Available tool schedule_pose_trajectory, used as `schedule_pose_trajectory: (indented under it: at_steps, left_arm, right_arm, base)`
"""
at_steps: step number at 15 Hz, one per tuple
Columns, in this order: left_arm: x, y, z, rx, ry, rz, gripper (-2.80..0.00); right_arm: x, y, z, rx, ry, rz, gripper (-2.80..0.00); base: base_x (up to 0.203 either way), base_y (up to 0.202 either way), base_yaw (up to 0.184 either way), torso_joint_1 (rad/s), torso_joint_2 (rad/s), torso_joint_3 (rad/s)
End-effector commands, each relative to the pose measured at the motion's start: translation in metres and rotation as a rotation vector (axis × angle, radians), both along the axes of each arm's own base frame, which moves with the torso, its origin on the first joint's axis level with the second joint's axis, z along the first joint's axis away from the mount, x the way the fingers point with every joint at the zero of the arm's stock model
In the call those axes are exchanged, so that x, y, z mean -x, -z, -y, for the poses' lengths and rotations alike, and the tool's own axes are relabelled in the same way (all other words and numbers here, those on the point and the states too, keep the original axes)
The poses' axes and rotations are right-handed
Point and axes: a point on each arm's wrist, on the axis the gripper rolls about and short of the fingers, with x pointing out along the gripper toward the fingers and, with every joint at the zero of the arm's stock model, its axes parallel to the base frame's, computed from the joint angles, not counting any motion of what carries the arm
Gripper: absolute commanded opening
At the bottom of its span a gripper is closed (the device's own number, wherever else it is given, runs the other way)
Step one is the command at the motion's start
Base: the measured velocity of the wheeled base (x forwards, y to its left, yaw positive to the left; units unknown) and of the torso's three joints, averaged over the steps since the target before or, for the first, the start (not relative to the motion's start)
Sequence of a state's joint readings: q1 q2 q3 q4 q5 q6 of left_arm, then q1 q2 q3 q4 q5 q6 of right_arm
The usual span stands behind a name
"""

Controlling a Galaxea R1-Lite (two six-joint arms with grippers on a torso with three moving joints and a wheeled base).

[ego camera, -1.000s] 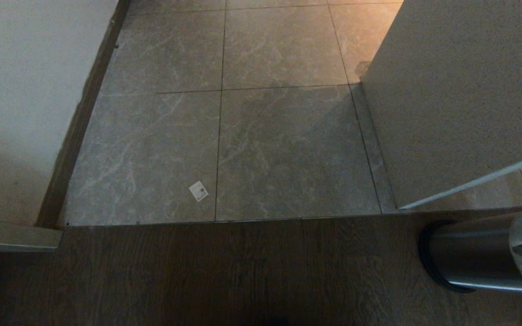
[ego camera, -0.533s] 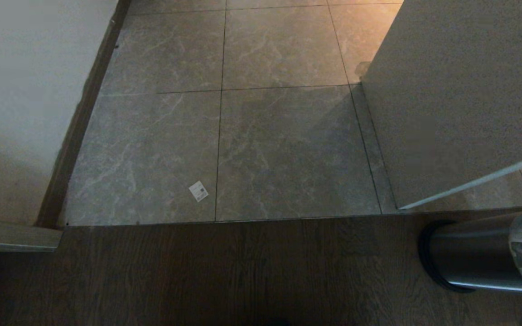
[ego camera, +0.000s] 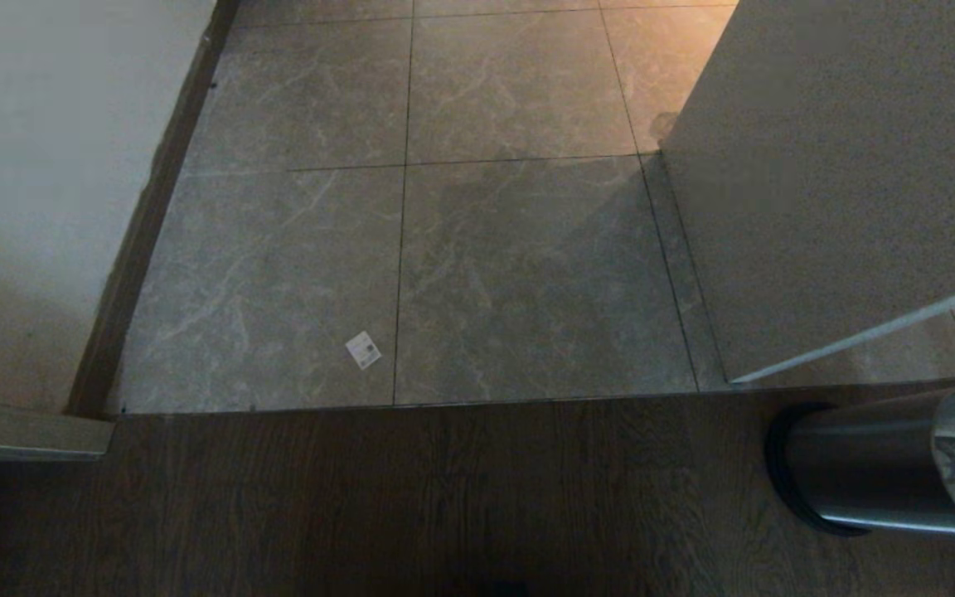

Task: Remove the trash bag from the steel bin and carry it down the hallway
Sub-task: Pick up the trash bag

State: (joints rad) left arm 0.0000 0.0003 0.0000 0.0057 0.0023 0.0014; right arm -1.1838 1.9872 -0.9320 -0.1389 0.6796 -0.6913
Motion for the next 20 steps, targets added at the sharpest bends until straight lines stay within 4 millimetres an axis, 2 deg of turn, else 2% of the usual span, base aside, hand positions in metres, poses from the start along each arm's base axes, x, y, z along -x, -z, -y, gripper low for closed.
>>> schedule_pose_trajectory:
  at_steps: [1,9,17,18,20]
  left_arm:
    - [0.000,0.000,0.000,0.000,-0.001,0.000,-2.80]
    - [0.000,0.000,0.000,0.000,-0.001,0.000,-2.80]
    - [0.000,0.000,0.000,0.000,-0.001,0.000,-2.80]
    - [0.000,0.000,0.000,0.000,-0.001,0.000,-2.80]
    - [0.000,0.000,0.000,0.000,-0.001,0.000,-2.80]
  right_arm:
    - [-0.004,0.004,0.010,0.033,-0.005,0.018,-2.80]
    - [-0.025,0.009,0.007,0.059,-0.151,0.161,-2.80]
    - [-0.056,0.009,-0.002,0.106,-0.245,0.206,-2.80]
    - [-0.057,0.009,-0.002,0.110,-0.249,0.208,0.00]
    - [-0.057,0.007,-0.002,0.123,-0.250,0.213,0.00]
  base:
    - [0.000,0.000,0.000,0.000,0.00,0.000]
    - [0.000,0.000,0.000,0.000,0.00,0.000]
    - [0.000,0.000,0.000,0.000,0.00,0.000]
    - [0.000,0.000,0.000,0.000,0.00,0.000]
    - [0.000,0.000,0.000,0.000,0.00,0.000]
